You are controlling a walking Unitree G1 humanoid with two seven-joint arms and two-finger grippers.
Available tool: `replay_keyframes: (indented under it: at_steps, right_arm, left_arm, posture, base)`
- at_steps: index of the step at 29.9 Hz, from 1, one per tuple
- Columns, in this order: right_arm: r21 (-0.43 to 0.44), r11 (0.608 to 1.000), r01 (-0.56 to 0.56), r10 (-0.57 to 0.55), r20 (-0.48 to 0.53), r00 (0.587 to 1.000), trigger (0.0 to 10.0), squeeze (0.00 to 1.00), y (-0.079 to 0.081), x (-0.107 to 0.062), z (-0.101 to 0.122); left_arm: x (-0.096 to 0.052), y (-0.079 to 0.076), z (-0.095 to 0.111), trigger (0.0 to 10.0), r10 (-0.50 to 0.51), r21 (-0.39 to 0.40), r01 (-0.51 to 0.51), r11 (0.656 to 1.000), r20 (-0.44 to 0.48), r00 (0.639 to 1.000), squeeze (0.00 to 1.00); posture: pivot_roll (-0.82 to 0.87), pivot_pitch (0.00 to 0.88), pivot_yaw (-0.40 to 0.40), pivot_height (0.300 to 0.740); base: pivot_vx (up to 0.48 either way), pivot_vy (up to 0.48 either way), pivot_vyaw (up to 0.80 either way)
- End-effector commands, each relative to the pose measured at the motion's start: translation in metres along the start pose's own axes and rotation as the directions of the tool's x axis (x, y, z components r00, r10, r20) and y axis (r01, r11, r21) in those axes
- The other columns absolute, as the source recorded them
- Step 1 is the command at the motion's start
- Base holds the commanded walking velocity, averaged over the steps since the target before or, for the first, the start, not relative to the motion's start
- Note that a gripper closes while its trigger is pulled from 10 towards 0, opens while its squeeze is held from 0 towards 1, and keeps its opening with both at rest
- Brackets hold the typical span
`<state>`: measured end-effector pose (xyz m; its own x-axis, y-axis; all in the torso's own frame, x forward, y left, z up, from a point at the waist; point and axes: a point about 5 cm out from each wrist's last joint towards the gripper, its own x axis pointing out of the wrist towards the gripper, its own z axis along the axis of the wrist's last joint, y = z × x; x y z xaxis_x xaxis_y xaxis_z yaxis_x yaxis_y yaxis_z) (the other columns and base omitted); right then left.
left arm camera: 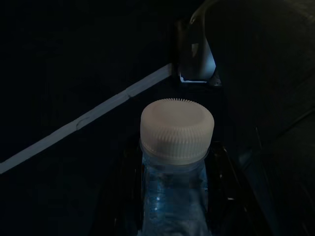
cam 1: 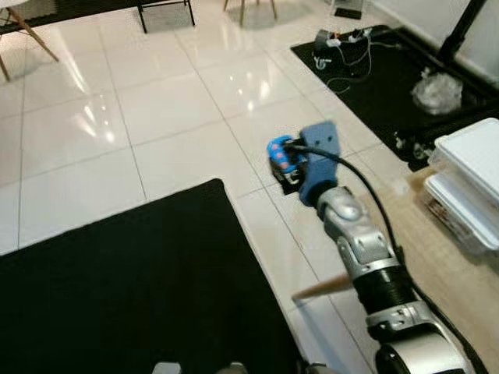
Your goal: Restocking fridge
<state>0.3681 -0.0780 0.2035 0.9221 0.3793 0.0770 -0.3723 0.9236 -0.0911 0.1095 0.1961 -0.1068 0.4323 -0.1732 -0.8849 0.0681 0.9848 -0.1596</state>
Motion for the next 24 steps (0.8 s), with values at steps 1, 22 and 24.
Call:
replay_keyframes:
  at_steps: [1, 22, 24]
  right_arm:
    - [-0.012, 1.000, -0.003, 0.003, 0.007, 1.000, 10.0, 0.00, 0.002, -0.001, -0.001]
    - [-0.369, 0.927, 0.067, -0.063, 0.022, 0.998, 10.0, 0.00, -0.033, -0.007, 0.020]
    - [-0.424, 0.904, 0.056, -0.055, 0.016, 0.998, 10.0, 0.00, -0.033, -0.008, 0.020]
  left_arm:
    - [0.003, -0.008, 0.011, 10.0, -0.022, 0.009, 0.021, 1.000, 0.054, 0.998, 0.00]
    - [0.004, -0.013, 0.007, 10.0, -0.035, -0.018, 0.036, 0.999, 0.051, 0.998, 0.00]
    - [0.004, -0.013, 0.007, 10.0, -0.036, -0.019, 0.037, 0.999, 0.051, 0.998, 0.00]
  posture:
    - [-0.04, 0.185, -0.012, 0.740]
    - [-0.04, 0.192, -0.023, 0.740]
    - [-0.05, 0.193, -0.023, 0.740]
  base:
    - [0.000, -0.428, 0.00]
    - [0.000, -0.100, 0.00]
    - [0.000, 0.000, 0.00]
